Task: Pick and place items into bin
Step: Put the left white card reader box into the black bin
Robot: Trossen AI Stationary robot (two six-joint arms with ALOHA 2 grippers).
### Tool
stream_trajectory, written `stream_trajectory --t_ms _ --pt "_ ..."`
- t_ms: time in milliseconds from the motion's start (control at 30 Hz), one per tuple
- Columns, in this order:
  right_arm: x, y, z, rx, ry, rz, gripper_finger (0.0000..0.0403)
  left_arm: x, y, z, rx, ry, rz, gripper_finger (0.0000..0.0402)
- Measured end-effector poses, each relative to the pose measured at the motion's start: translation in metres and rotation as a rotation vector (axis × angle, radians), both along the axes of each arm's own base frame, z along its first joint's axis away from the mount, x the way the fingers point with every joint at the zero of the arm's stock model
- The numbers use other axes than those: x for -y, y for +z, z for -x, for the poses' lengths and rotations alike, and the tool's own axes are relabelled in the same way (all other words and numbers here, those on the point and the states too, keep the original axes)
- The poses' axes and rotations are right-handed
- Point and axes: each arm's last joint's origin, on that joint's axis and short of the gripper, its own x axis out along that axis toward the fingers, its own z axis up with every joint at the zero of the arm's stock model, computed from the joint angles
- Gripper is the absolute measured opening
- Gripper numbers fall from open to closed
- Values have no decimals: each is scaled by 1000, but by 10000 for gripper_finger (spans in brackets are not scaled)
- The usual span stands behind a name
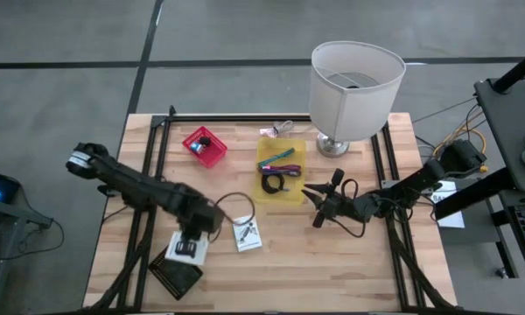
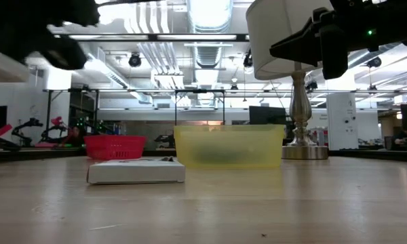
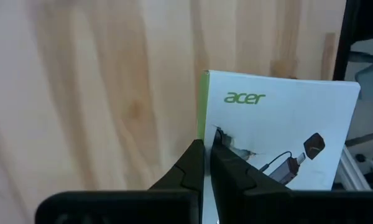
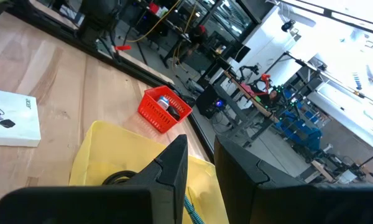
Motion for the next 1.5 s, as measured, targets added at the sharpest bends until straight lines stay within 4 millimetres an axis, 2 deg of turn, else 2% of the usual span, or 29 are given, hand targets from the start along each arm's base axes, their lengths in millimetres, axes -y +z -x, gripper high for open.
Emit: stream_trajectory --t_ms 233,667,933,1100,1500 --pt "0 0 0 0 0 0 68 34 -12 10 -108 48 -17 0" --pt "0 1 0 12 0 -14 68 71 -28 25 -120 -187 -62 0" --pt "0 1 0 13 -1 -16 68 76 -36 25 -99 -249 -125 0" --pt "0 1 0 14 -1 -17 68 76 -35 25 -104 -184 -136 3" --pt "0 1 0 14 0 -17 68 75 -34 24 -114 -113 -146 59"
